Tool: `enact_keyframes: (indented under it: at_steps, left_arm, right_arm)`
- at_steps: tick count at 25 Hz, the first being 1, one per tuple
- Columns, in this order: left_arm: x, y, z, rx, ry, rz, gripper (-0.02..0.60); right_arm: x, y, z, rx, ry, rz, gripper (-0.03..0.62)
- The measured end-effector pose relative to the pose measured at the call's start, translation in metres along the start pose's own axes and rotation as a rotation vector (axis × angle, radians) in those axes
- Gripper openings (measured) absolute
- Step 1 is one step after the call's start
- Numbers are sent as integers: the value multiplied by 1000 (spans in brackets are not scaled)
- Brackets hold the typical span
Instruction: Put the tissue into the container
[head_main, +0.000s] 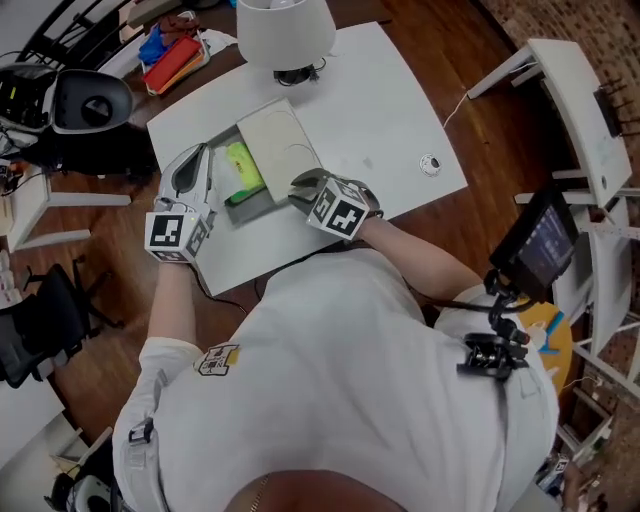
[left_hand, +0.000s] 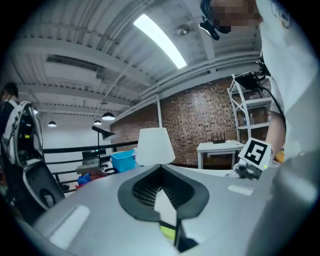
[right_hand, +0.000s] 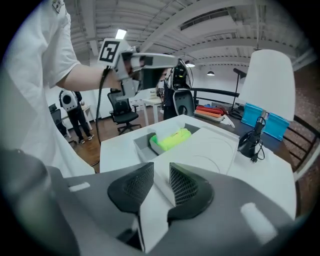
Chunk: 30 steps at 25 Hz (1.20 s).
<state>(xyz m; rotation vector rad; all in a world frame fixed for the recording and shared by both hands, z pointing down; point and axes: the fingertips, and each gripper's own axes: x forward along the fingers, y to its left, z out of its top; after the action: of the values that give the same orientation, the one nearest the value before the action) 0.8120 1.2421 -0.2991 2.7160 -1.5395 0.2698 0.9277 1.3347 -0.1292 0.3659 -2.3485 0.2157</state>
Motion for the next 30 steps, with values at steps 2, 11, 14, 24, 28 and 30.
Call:
enact_keyframes:
  at_steps: [2,11,14,24,28,30]
  left_arm:
    - [-10,-33,-22,-56,35,10,0]
    - [-41,-189,-153,-223,310,-50,0]
    - [-42,-218,-187,-235,392,-56,0]
    - [-35,-237,-221,-229,488,-46,0]
    - [-32,-241,-221,-214,498,-43,0]
    - [-31,-242,-222,-206,500,-46,0]
  right_arm:
    - [-12,-5,-9,-3,-12,2,77]
    - [-38,0,-62,-19,3,47,6]
    - [-40,2,-82,-19,24,58,0]
    - [-45,1,-107,-44,74,72,0]
    - [-47,-2,-111,-49,83,70,0]
    - [-46,-4,-112,-53,87,68,0]
